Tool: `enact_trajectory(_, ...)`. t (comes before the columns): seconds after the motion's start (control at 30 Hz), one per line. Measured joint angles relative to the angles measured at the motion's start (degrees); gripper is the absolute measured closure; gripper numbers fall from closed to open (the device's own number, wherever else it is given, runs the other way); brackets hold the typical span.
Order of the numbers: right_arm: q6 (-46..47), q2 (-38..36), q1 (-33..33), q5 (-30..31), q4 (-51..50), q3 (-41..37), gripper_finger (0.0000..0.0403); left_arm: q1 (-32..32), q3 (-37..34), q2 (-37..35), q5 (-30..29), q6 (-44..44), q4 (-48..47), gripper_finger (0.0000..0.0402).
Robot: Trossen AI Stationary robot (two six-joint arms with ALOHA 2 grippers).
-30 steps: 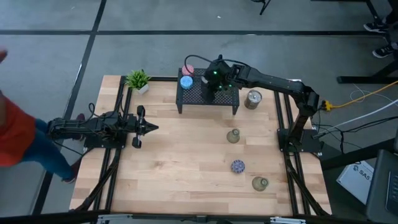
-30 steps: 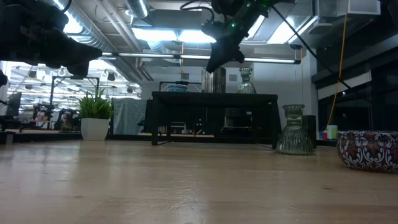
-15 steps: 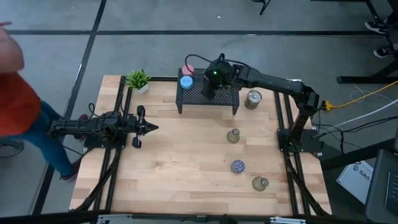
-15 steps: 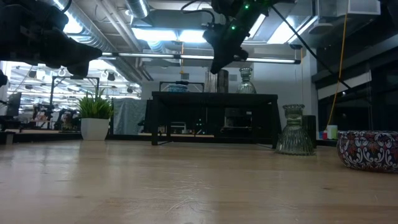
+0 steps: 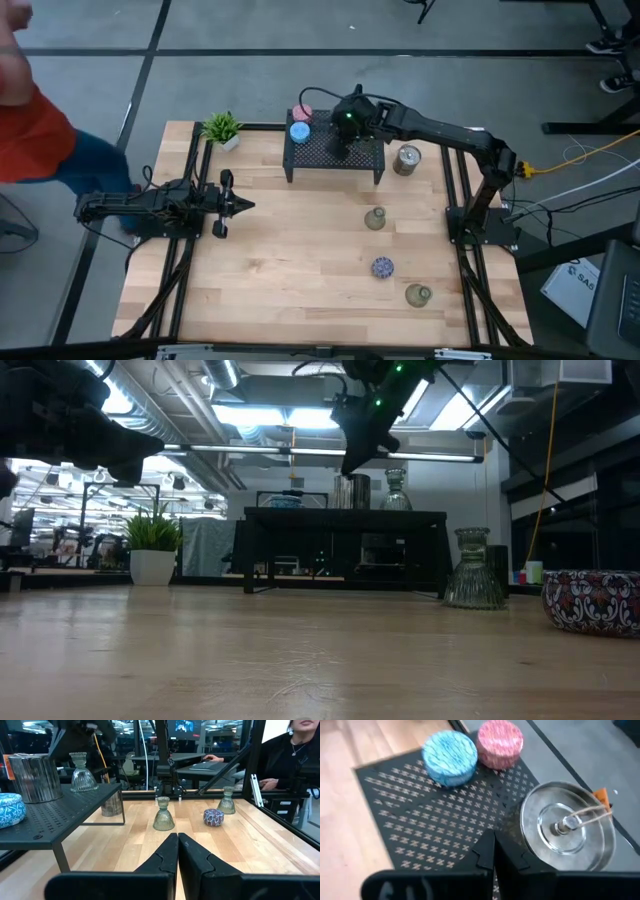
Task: Pick & Place candle stick holders
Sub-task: Adjust the silver scented candle on the shelf
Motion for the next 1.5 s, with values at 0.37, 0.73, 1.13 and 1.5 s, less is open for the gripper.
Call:
enact_trajectory(0.37, 0.1, -5.4, -1.3, -0.5, -2.7, 0.0, 0.0394, 0.0, 0.0, 0.0, 0.0, 0.0, 0.0, 0.0394)
enact_trajectory(0.73, 0.2, -5.2, -8.2, -3.7, -3.2, 0.0, 0.0394, 0.0, 0.0, 0.0, 0.0, 0.0, 0.0, 0.0394)
enact_trajectory(1.13, 0.1, -5.1, -11.1, -14.6, -3.3, 0.0, 0.0394, 0.0, 0.0, 0.0, 0.0, 0.0, 0.0, 0.0397)
enact_trajectory(1.5, 0.0, -5.0, -9.6, -17.0, -7.3, 0.0, 0.0394, 0.0, 0.0, 0.0, 0.0, 0.0, 0.0, 0.0395)
